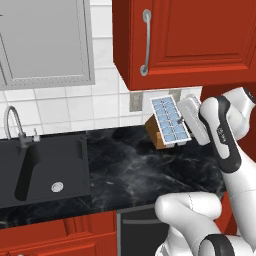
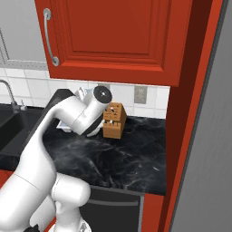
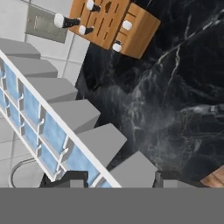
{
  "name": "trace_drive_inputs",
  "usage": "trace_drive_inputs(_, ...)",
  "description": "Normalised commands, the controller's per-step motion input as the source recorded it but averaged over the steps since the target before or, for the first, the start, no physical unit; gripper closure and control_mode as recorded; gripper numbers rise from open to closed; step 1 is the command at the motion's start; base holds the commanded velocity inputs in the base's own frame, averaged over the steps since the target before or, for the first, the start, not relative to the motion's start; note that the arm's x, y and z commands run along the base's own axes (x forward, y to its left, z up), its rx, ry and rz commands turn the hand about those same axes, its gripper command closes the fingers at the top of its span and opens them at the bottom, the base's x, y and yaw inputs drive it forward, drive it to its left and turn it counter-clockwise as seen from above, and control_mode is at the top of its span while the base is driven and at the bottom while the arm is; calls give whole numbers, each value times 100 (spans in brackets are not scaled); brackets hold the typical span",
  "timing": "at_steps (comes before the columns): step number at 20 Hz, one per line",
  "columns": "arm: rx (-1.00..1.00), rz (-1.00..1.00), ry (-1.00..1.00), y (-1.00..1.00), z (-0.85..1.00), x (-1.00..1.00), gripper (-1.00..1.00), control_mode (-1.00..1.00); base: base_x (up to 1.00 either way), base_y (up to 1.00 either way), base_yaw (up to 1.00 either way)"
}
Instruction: The ice cube tray has been filled with water. Take the tray and place it in the freezer to make ice. Close the freezer door after placing the tray.
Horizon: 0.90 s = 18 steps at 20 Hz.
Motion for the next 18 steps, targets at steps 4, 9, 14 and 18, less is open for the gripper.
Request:
trace_drive_inputs(4, 0, 0, 0, 0, 0, -2, 100, -100, 0, 0, 0)
trace_drive_inputs(9, 0, 0, 0, 0, 0, 0, 100, 100, -30, 0, 0)
trace_drive_inputs(14, 0, 0, 0, 0, 0, 0, 100, 100, -53, 0, 0)
trace_drive_inputs(18, 0, 0, 0, 0, 0, 0, 100, 100, -60, 0, 0)
